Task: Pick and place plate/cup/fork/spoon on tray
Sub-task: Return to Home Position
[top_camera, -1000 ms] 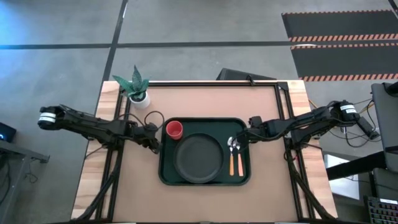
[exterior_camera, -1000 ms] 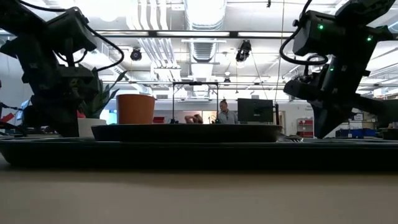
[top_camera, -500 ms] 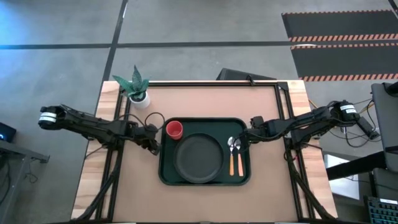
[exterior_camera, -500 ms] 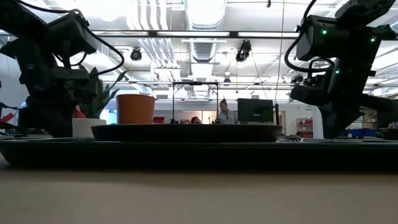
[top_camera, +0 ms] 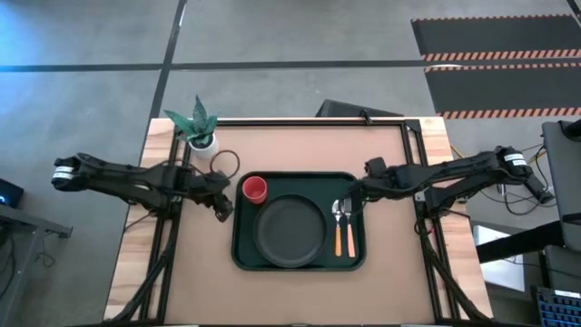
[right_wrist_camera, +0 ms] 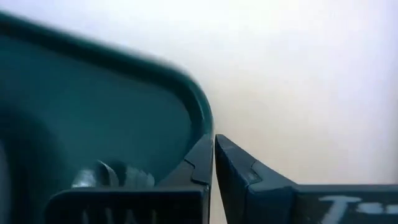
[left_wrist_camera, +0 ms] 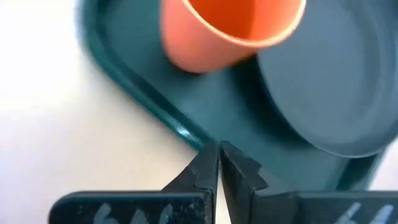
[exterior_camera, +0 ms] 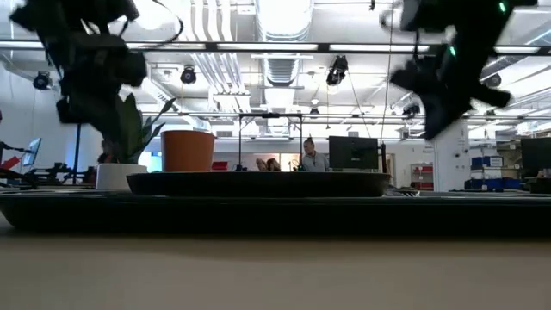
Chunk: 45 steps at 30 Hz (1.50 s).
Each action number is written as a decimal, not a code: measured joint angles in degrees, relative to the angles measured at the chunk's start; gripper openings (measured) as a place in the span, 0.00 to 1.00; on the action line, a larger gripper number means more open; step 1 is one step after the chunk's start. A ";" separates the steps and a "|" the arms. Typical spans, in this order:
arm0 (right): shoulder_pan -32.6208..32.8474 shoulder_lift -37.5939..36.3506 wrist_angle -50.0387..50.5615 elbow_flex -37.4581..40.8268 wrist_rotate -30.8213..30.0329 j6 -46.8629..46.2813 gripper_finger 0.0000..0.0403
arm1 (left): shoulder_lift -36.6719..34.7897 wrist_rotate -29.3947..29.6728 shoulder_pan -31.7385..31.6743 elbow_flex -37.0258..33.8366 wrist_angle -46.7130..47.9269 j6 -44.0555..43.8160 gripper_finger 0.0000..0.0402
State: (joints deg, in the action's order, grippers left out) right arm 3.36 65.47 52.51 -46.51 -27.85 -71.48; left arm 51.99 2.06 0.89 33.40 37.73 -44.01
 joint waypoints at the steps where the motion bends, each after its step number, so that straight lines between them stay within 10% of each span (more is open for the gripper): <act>1: 0.00 -0.44 0.92 -1.88 -1.54 1.91 0.02 | -0.57 1.55 -0.02 1.70 3.30 0.68 0.00; 11: 0.00 -0.93 2.29 -21.18 -14.59 20.00 0.02 | -6.75 12.70 -0.03 13.82 15.81 7.42 0.00; 28: 0.76 -0.89 2.12 -41.37 -13.71 31.63 0.02 | -18.97 14.77 -0.03 16.68 15.31 11.37 0.00; 38: 0.79 -0.87 0.81 -43.67 6.62 50.17 0.02 | -24.04 8.48 0.01 16.62 7.35 23.39 0.00; 45: 2.14 -2.65 0.35 -45.67 8.81 61.91 0.02 | -29.26 8.13 0.01 16.55 2.78 31.26 0.00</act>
State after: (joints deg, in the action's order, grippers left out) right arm 5.50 62.81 52.86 -92.18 -19.04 -9.58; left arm 22.73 10.20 0.90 49.96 40.51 -12.76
